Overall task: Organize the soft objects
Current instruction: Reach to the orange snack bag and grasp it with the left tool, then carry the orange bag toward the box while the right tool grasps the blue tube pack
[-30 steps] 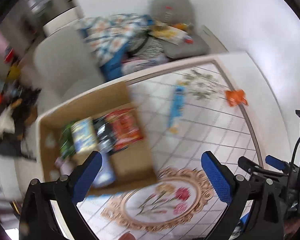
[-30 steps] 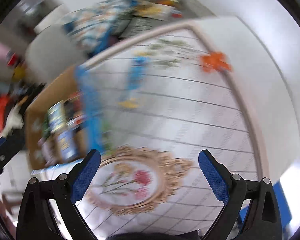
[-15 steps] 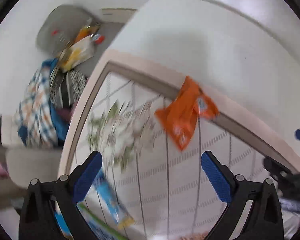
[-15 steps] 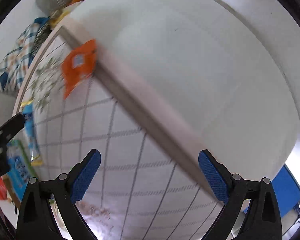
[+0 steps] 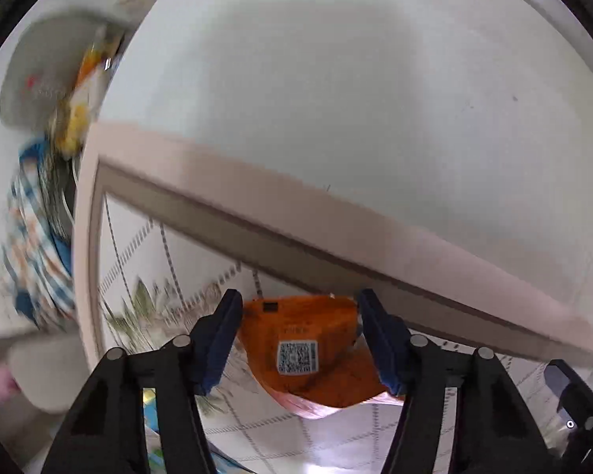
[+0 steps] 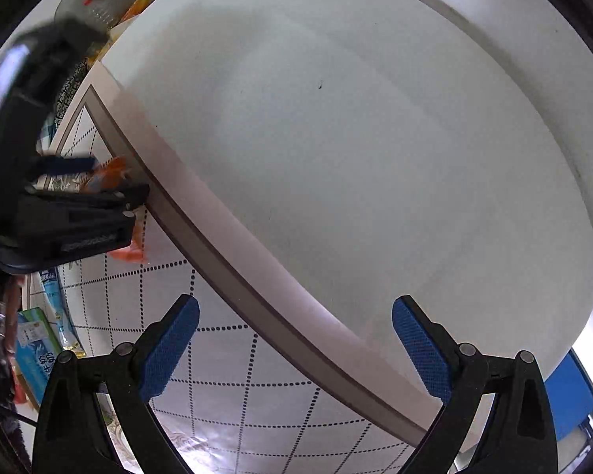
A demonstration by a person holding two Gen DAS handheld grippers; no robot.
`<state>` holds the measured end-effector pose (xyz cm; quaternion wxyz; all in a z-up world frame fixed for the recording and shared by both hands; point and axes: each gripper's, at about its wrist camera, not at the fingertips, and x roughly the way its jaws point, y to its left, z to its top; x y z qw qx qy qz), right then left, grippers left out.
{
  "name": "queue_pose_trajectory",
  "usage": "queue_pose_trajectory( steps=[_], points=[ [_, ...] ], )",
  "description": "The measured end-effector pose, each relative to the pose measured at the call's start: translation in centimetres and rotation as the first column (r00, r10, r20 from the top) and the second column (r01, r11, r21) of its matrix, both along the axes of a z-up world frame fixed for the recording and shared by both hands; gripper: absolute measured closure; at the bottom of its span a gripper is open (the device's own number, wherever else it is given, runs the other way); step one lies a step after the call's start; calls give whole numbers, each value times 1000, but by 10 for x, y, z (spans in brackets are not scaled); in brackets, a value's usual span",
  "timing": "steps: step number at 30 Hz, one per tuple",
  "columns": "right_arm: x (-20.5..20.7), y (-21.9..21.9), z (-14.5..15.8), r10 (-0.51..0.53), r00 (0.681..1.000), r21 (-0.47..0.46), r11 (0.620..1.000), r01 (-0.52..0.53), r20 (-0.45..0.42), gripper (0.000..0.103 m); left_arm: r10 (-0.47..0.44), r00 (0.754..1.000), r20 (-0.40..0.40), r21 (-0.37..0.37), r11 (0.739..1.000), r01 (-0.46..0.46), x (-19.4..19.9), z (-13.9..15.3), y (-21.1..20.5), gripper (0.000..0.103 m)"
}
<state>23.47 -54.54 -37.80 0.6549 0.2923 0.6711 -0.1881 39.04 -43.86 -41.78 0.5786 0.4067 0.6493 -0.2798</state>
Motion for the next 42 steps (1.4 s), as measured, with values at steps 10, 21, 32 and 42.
queue_pose_trajectory(
  steps=[10, 21, 32, 42],
  points=[
    [1, 4, 8, 6, 1000, -1, 1000, -6, 21, 3, 466, 818, -337, -123, 840, -529, 39, 22, 69, 45],
    [4, 9, 2, -3, 1000, -18, 1000, 4, 18, 3, 604, 641, -473, -12, 724, -690, 7, -8, 101, 39],
    [4, 13, 8, 37, 999, -103, 994, -37, -5, 3, 565, 761, -320, -91, 781, -618, -20, -4, 82, 61],
    [9, 49, 36, 99, 994, -84, 992, -95, 36, 3, 593, 778, -208, -288, 723, -628, -53, 80, 176, 62]
  ],
)
